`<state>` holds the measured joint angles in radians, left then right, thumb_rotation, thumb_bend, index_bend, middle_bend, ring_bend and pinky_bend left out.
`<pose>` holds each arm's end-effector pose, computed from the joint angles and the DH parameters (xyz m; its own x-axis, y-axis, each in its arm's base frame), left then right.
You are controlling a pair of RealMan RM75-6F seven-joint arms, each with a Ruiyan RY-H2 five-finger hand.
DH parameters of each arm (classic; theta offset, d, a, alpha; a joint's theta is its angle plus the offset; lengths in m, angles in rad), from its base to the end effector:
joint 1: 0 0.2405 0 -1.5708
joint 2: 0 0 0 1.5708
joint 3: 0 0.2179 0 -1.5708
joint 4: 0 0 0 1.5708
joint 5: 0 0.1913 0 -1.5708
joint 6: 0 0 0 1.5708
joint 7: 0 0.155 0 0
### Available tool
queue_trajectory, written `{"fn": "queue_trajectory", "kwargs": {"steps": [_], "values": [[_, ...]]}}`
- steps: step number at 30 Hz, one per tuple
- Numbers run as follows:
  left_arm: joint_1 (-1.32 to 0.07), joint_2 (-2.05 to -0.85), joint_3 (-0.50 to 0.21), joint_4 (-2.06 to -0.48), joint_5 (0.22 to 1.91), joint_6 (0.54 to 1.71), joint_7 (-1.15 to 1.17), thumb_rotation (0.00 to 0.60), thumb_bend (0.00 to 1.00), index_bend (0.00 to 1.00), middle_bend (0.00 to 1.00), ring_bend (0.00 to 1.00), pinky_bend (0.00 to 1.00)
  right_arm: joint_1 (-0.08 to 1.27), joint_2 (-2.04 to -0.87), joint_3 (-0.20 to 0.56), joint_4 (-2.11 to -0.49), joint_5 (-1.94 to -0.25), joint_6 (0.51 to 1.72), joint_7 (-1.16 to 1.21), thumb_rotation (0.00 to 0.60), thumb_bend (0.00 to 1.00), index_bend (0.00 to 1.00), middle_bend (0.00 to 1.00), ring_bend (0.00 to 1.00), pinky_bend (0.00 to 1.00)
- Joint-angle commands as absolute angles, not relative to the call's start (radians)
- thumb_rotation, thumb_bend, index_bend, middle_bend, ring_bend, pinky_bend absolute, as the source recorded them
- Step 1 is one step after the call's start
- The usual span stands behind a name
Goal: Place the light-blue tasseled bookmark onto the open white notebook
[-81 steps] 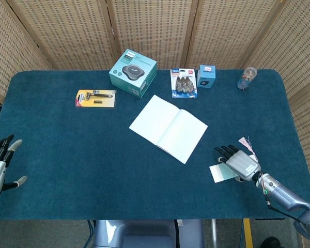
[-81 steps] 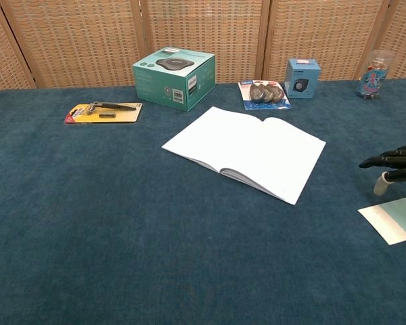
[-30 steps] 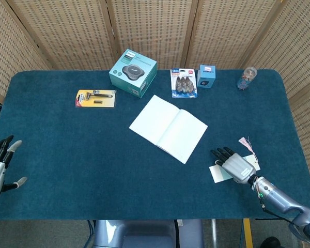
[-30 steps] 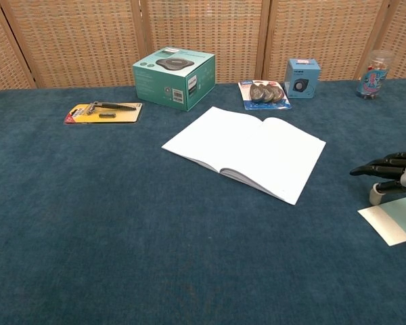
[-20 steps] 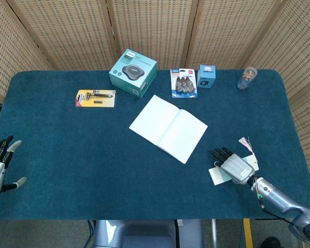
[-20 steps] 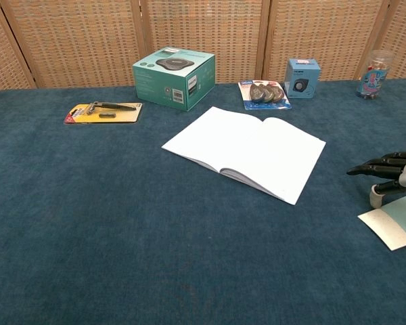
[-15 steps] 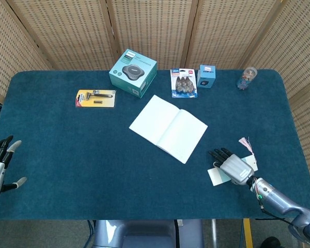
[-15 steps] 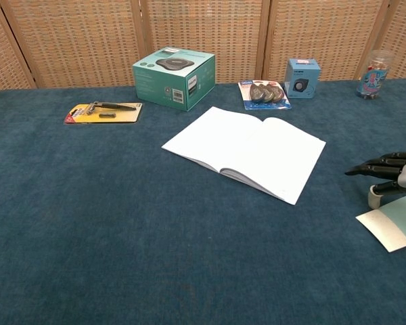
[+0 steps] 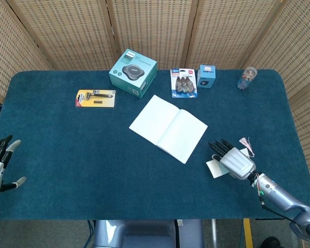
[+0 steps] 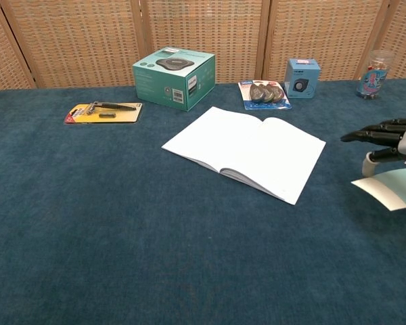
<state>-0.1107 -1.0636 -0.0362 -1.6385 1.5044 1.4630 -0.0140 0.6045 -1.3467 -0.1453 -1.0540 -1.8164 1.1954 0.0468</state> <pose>-0.2659 0.1917 0.1675 0.4107 0.0253 0.9114 0.9115 -0.0361 -0.4098 -0.2351 -0.2896 0.0648 0.8023 -0.0251 0.5964 -0.4581 -0.6665 0.5882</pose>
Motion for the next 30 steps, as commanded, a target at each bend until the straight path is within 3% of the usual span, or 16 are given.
{"fn": "queue_trajectory", "kwargs": {"steps": [1,13,21,30], "values": [[-0.112,-1.061,-0.038,-1.637,1.502,1.460,-0.019,0.600,0.00,0.00,0.00,0.00,0.00,0.655,-1.282,-0.096,-1.169,-1.800,1.165,-0.013,0.600,0.04,0.65,0.00,0.00,0.14],[-0.129,-1.048,-0.058,-1.633,1.453,1.419,-0.055,0.600,0.00,0.00,0.00,0.00,0.00,0.848,-1.205,0.122,-1.423,-1.618,0.926,-0.251,0.600,0.05,0.65,0.00,0.00,0.16],[-0.138,-1.040,-0.077,-1.625,1.401,1.390,-0.079,0.600,0.00,0.00,0.00,0.00,0.00,0.991,-1.315,0.233,-1.382,-1.505,0.802,-0.415,0.600,0.05,0.65,0.00,0.00,0.17],[-0.150,-1.038,-0.091,-1.614,1.356,1.353,-0.091,0.600,0.00,0.00,0.00,0.00,0.00,1.114,-1.527,0.234,-1.228,-1.463,0.721,-0.563,0.600,0.05,0.65,0.00,0.00,0.17]]}}
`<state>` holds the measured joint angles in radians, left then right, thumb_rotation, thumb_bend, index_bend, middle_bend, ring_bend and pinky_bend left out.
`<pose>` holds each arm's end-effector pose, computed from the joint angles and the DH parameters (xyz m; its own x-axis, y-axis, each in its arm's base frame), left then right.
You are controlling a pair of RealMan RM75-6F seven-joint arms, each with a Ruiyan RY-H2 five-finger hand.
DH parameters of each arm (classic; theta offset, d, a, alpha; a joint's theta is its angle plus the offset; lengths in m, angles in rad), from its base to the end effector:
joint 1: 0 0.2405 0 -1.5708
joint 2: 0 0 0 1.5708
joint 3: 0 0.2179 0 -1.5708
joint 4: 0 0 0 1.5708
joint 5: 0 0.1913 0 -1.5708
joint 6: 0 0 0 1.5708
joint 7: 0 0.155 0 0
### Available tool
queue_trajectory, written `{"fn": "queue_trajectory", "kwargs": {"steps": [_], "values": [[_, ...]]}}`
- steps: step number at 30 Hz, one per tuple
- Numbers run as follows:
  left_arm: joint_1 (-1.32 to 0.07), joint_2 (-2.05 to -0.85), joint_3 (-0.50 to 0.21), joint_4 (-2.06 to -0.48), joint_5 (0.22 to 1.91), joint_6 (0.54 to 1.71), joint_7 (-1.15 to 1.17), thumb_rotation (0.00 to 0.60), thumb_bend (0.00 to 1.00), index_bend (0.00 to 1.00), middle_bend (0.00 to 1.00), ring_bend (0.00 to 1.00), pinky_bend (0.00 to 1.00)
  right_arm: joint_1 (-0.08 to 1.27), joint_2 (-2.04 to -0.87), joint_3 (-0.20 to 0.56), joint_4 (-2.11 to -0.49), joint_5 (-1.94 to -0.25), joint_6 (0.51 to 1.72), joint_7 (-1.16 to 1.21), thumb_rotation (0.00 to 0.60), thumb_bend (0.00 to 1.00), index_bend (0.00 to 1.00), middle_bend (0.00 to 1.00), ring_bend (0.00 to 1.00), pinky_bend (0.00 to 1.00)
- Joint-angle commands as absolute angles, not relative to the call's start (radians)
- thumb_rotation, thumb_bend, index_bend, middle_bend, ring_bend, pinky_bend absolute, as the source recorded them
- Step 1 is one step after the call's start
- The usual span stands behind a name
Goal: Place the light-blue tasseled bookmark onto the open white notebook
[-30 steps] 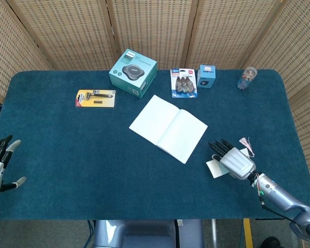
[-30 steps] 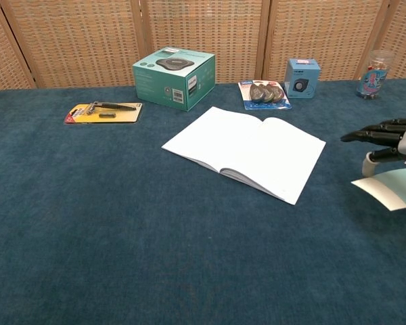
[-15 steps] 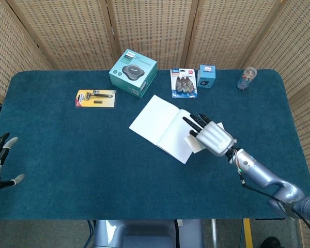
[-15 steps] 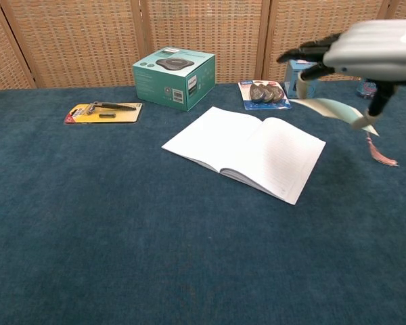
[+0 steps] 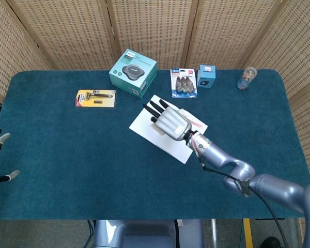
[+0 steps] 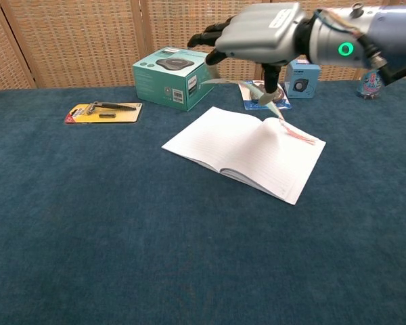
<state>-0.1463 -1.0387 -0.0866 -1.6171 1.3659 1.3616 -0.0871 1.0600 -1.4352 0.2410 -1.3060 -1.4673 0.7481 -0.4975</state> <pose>-0.2847 0.2111 0.1796 0.3597 0.0486 0.9318 0.9291 0.0737 -0.3624 -0.0168 -0.3806 0.0266 0.7943 0.2763 0.5411 -0.2419 -0.6732 0.6988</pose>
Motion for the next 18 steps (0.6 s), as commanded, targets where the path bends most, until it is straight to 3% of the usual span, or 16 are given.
{"fn": "queue_trajectory", "kwargs": {"steps": [1,9,16,18], "values": [[-0.151,-1.038,-0.092,-1.613,1.354,1.350,-0.092,0.600,0.00,0.00,0.00,0.00,0.00,1.120,-1.544,0.230,-1.212,-1.467,0.722,-0.572,0.600,0.05,0.65,0.00,0.00,0.18],[-0.160,-1.034,-0.096,-1.605,1.334,1.322,-0.105,0.600,0.00,0.00,0.00,0.00,0.00,1.163,-1.694,0.187,-1.058,-1.489,0.727,-0.599,0.600,0.05,0.62,0.00,0.00,0.19],[-0.159,-1.032,-0.095,-1.604,1.336,1.322,-0.112,0.600,0.00,0.00,0.00,0.00,0.00,1.167,-1.742,0.205,-1.007,-1.438,0.734,-0.617,0.600,0.01,0.10,0.00,0.00,0.19],[-0.159,-1.032,-0.095,-1.604,1.338,1.324,-0.114,0.600,0.00,0.00,0.00,0.00,0.00,1.166,-1.745,0.214,-1.004,-1.419,0.736,-0.636,0.600,0.00,0.01,0.00,0.00,0.19]]}}
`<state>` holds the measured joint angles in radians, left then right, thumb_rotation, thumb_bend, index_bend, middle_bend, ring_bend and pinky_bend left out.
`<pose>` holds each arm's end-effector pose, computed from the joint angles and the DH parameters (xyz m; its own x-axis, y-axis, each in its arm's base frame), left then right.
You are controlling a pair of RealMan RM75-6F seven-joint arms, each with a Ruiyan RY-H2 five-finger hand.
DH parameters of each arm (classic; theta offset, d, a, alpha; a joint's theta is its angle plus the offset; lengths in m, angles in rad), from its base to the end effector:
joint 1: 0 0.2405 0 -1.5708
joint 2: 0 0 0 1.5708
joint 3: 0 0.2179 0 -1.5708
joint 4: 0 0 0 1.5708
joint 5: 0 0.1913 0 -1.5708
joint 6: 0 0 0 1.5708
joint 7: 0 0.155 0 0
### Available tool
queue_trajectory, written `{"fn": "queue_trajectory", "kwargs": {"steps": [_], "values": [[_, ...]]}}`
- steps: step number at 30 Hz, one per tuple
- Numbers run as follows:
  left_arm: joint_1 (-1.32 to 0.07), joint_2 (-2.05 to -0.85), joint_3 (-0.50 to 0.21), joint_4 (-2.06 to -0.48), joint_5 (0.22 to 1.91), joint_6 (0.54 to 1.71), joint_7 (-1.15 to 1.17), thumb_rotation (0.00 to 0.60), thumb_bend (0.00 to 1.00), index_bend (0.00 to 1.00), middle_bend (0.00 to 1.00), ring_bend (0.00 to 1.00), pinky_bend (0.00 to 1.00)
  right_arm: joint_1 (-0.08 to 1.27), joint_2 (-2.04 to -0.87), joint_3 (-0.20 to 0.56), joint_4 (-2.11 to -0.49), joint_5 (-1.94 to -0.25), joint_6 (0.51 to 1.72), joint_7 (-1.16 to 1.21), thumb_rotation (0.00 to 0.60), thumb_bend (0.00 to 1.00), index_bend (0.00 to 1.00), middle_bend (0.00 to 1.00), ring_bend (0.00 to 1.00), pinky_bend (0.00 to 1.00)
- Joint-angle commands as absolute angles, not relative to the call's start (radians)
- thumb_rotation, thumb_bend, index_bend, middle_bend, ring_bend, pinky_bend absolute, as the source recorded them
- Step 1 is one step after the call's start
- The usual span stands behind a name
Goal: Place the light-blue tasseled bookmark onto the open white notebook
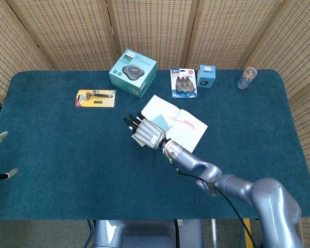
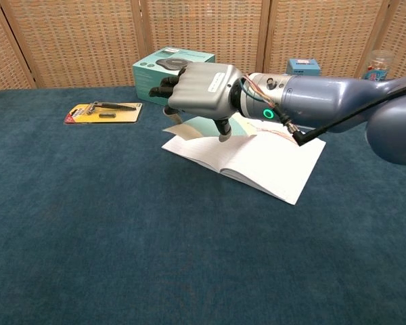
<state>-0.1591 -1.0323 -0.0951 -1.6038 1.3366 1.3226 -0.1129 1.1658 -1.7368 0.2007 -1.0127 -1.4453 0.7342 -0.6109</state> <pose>-0.2904 0.2161 0.1812 0.3438 0.0658 0.9367 0.9322 0.0965 -0.3489 0.0020 -0.3797 -0.0484 0.8242 0.3470 0.4475 -0.1162 -0.6698 0.7334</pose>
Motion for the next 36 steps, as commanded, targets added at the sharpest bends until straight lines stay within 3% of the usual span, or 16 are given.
{"fn": "queue_trajectory", "kwargs": {"steps": [1,11,12,14,16,18,25,36], "values": [[-0.158,-1.032,-0.095,-1.604,1.338,1.325,-0.114,0.600,0.00,0.00,0.00,0.00,0.00,1.164,-1.744,0.217,-1.005,-1.410,0.739,-0.645,0.600,0.00,0.00,0.00,0.00,0.19],[-0.153,-1.028,-0.090,-1.607,1.352,1.335,-0.124,0.600,0.00,0.00,0.00,0.00,0.00,1.111,-1.662,0.220,-1.129,-1.363,0.802,-0.668,0.600,0.02,0.00,0.00,0.00,0.19],[-0.152,-1.028,-0.090,-1.607,1.353,1.336,-0.125,0.600,0.00,0.00,0.00,0.00,0.00,1.102,-1.653,0.224,-1.154,-1.351,0.804,-0.644,0.600,0.10,0.00,0.00,0.00,0.19],[-0.152,-1.027,-0.088,-1.607,1.357,1.336,-0.127,0.600,0.00,0.00,0.00,0.00,0.00,1.076,-1.629,0.244,-1.231,-1.298,0.787,-0.541,0.600,0.40,0.01,0.00,0.00,0.19],[-0.153,-1.027,-0.087,-1.607,1.361,1.336,-0.128,0.600,0.00,0.00,0.00,0.00,0.00,1.061,-1.601,0.260,-1.295,-1.251,0.754,-0.453,0.600,0.83,0.04,0.01,0.00,0.19],[-0.154,-1.026,-0.084,-1.608,1.365,1.334,-0.129,0.600,0.00,0.00,0.00,0.00,0.00,1.049,-1.572,0.285,-1.360,-1.170,0.702,-0.365,0.600,0.99,0.05,0.02,0.00,0.19],[-0.155,-1.026,-0.084,-1.610,1.368,1.334,-0.129,0.600,0.00,0.00,0.00,0.00,0.00,1.073,-1.563,0.274,-1.398,-1.035,0.616,-0.316,0.600,1.00,0.06,0.02,0.00,0.19],[-0.161,-1.026,-0.091,-1.603,1.345,1.317,-0.139,0.600,0.00,0.00,0.00,0.00,0.00,1.154,-1.724,0.213,-1.183,-0.935,0.606,-0.393,0.600,1.00,0.07,0.03,0.00,0.19]]}}
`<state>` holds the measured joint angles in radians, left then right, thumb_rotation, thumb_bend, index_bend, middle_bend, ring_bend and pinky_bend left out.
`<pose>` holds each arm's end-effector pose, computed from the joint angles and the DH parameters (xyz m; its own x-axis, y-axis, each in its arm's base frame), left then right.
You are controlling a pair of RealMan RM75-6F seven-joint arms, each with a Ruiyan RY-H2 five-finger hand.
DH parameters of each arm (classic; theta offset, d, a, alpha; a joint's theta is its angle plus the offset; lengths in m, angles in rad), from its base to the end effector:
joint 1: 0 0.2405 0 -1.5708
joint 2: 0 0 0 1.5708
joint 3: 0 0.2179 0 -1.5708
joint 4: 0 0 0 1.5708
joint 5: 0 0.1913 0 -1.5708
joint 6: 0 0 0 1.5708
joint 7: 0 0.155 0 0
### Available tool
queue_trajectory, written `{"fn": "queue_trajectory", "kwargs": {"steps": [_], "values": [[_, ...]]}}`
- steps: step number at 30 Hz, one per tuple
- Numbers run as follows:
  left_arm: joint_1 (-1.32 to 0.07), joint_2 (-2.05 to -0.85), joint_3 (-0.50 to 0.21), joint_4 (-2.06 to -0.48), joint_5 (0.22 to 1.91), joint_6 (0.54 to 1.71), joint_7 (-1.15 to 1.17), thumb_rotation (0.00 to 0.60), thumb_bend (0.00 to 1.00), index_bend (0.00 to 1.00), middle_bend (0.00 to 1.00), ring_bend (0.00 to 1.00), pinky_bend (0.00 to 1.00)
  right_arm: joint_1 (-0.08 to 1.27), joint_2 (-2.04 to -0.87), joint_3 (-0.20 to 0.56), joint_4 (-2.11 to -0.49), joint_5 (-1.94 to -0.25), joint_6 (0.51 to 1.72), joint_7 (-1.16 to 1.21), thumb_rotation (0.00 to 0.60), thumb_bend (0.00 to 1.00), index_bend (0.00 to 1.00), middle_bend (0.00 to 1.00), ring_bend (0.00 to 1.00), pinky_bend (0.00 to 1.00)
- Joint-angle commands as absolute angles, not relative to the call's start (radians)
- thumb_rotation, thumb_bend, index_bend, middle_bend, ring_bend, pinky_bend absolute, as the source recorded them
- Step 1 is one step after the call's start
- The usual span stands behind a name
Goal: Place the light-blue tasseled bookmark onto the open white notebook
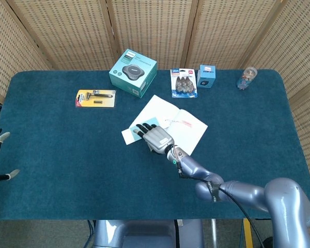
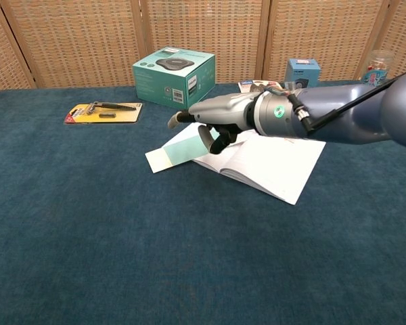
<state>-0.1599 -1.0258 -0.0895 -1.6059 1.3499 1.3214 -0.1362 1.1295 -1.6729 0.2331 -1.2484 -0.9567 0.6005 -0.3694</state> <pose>-0.2892 0.2154 0.1812 0.3295 0.0713 0.9415 0.9384 0.0857 -0.3349 -0.0216 -0.3639 -0.0580 0.6016 -0.3370 0.7242 -0.7274 -0.6058 0.3224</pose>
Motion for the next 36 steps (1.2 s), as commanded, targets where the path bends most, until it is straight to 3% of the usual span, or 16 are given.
{"fn": "queue_trajectory", "kwargs": {"steps": [1,13,36], "values": [[-0.164,-1.027,-0.092,-1.601,1.340,1.309,-0.140,0.600,0.00,0.00,0.00,0.00,0.00,1.158,-1.738,0.208,-1.160,-0.933,0.603,-0.395,0.600,1.00,0.07,0.03,0.00,0.19],[-0.173,-1.031,-0.099,-1.594,1.317,1.289,-0.137,0.600,0.00,0.00,0.00,0.00,0.00,1.177,-1.810,0.189,-1.018,-0.946,0.551,-0.358,0.600,1.00,0.11,0.06,0.00,0.19],[-0.180,-1.039,-0.095,-1.598,1.319,1.282,-0.113,0.600,0.00,0.00,0.00,0.00,0.00,1.147,-1.757,0.092,-0.924,-0.972,0.549,-0.467,0.600,1.00,0.17,0.11,0.02,0.19]]}}
